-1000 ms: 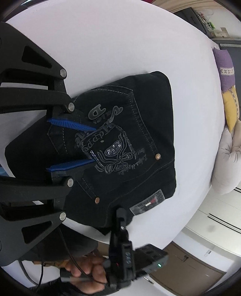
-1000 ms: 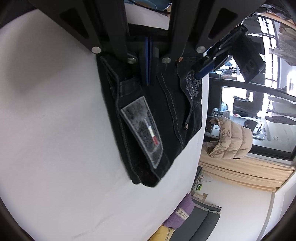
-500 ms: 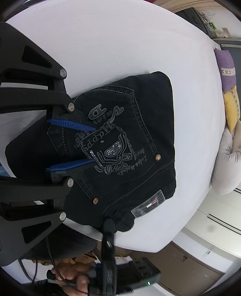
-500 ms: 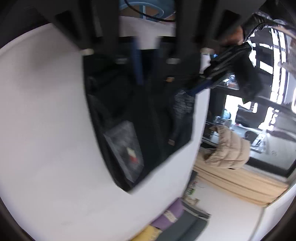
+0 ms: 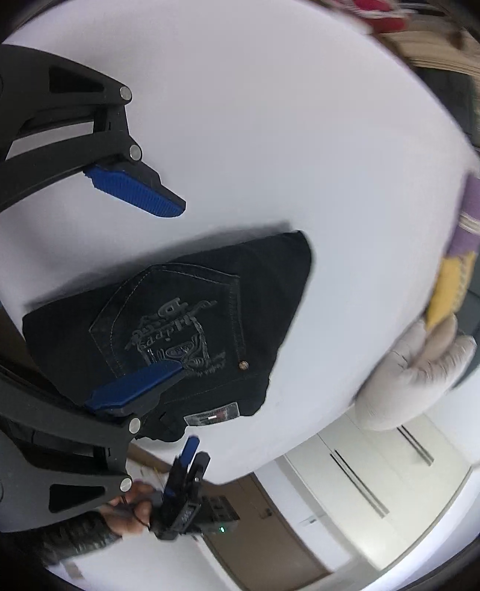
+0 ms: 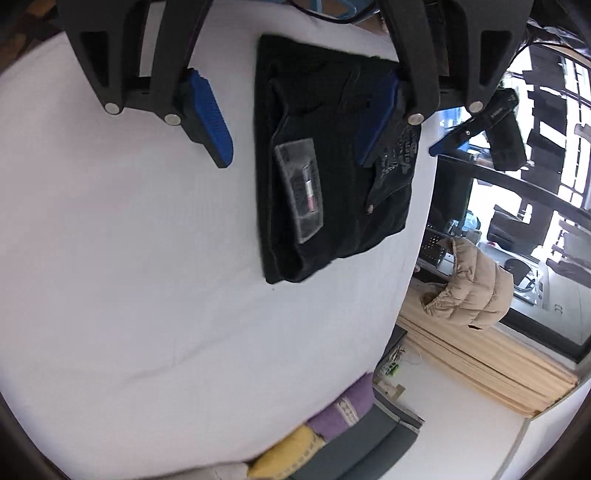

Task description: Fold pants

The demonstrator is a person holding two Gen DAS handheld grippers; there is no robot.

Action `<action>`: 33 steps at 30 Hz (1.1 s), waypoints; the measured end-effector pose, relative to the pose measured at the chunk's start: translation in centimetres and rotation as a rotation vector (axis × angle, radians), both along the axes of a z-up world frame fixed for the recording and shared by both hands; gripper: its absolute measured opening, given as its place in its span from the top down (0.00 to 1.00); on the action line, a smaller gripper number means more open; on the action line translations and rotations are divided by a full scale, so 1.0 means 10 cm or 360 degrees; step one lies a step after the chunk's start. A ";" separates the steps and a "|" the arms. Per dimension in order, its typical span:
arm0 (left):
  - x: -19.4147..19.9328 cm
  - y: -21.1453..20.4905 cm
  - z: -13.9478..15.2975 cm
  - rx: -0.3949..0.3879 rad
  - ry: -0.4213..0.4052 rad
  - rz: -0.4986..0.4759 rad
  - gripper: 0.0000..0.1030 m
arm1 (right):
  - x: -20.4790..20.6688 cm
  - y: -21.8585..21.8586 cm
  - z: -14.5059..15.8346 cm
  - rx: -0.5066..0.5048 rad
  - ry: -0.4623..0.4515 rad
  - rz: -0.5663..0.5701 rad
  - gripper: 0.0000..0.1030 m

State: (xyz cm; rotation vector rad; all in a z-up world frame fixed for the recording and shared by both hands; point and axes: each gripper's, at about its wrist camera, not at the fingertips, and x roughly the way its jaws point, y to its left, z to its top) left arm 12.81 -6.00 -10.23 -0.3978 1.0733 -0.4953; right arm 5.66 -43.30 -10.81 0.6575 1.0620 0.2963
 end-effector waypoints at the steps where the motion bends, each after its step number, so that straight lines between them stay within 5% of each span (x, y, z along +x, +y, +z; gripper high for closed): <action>1: 0.06 -0.01 -0.06 -0.0031 0.0046 -0.0001 0.23 | 0.03 -0.03 -0.06 0.0016 0.0014 -0.0006 0.31; 4: 0.20 -0.08 -0.26 -0.0150 0.0182 -0.0046 0.23 | 0.15 -0.08 -0.26 0.0125 0.0068 -0.0007 0.31; 8: 0.34 -0.25 -0.40 -0.0144 0.0265 -0.0096 0.23 | 0.29 -0.01 -0.43 0.0197 0.0110 0.0043 0.35; 14: 0.51 -0.44 -0.53 -0.0232 0.0361 -0.0242 0.24 | 0.44 0.07 -0.60 0.0345 0.0193 0.0084 0.57; 16: 0.57 -0.44 -0.56 -0.0277 0.0388 -0.0262 0.33 | 0.46 0.09 -0.66 0.0367 0.0219 0.0084 0.66; 18: 0.65 -0.43 -0.61 -0.0274 0.0426 -0.0244 0.65 | 0.47 0.13 -0.65 0.0357 0.0213 0.0080 0.70; 19: 0.65 -0.39 -0.62 -0.0307 0.0430 -0.0241 0.68 | 0.46 0.17 -0.61 0.0321 0.0187 0.0091 0.73; 25: 0.67 -0.31 -0.45 -0.0395 0.0362 -0.0256 0.77 | 0.43 0.34 -0.28 0.0194 0.0038 0.0109 0.80; 33: 1.31 0.18 0.31 -0.0262 0.0056 -0.0207 0.78 | 1.14 0.73 0.26 0.0267 -0.0148 0.0162 0.81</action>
